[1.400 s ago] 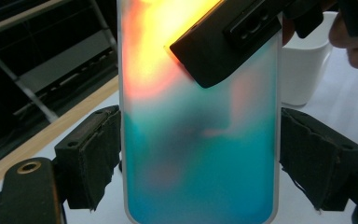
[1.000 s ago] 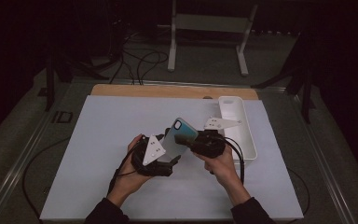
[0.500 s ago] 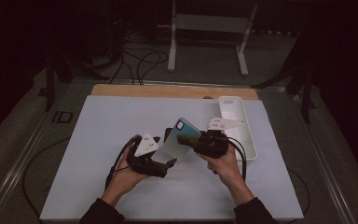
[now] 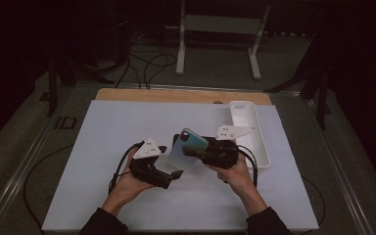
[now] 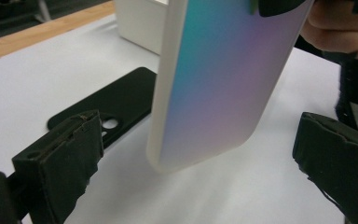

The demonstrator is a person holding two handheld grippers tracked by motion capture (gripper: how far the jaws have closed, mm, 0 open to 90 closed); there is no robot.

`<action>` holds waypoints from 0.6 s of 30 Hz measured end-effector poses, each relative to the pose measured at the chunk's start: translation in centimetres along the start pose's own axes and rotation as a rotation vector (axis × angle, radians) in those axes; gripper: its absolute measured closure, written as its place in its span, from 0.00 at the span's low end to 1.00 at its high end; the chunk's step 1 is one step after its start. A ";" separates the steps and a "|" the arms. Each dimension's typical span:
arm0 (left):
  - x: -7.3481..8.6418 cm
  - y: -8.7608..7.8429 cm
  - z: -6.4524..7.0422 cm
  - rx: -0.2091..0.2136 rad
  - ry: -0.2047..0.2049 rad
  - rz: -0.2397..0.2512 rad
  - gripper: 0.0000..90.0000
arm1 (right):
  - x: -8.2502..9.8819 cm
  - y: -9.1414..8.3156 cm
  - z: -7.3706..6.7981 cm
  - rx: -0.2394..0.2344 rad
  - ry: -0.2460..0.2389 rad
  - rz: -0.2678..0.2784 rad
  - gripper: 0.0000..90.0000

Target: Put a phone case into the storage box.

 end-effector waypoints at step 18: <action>0.4 -0.3 0.8 0.106 0.015 0.010 0.44 | 0.2 0.5 -1.6 -0.120 -0.063 -0.039 0.96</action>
Point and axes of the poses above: each handheld gripper's, and its own axes: y roughly forward along the jaws, x roughly out of its underside, z roughly to its right, the point moved 8 cm from there along y, roughly forward along the jaws, and after that the axes turned 5 degrees about -x, right-handed, at the moved point
